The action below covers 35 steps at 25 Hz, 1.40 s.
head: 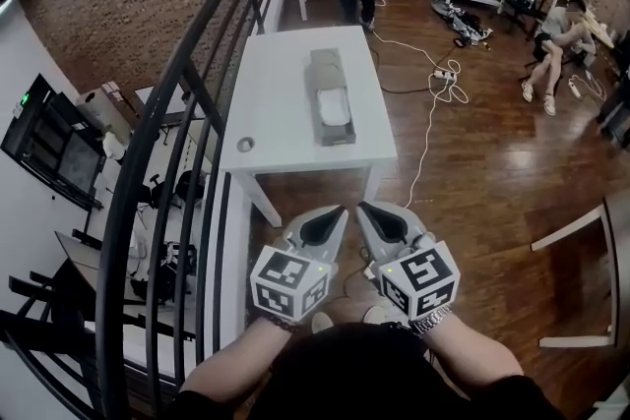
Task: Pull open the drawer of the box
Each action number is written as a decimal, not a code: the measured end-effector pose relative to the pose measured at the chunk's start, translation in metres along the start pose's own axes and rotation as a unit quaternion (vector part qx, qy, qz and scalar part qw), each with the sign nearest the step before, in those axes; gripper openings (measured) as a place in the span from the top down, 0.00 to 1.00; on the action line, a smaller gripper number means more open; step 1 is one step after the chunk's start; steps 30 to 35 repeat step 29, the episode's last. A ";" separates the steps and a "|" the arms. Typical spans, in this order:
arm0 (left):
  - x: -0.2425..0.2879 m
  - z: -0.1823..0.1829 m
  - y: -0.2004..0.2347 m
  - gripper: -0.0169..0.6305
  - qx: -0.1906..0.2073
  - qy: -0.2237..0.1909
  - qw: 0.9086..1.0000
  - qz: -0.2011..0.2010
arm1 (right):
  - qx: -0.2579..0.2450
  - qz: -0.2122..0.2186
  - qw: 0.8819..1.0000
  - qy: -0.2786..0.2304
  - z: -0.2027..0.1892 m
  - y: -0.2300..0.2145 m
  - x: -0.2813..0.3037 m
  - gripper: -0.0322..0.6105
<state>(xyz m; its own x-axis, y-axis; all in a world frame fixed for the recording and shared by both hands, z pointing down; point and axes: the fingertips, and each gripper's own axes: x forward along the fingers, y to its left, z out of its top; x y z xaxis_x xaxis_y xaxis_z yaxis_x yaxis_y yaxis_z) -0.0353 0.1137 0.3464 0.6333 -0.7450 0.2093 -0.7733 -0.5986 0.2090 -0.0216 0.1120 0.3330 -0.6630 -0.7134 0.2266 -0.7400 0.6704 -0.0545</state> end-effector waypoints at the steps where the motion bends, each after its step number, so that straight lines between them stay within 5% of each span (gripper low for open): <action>1: 0.002 0.000 -0.002 0.95 0.001 0.000 1.000 0.001 | 0.000 0.001 1.000 -0.001 0.000 -0.002 -0.001 0.97; 35: 0.017 0.000 -0.012 0.95 0.009 -0.006 1.000 0.010 | -0.011 0.011 1.000 -0.005 -0.004 -0.015 -0.011 0.96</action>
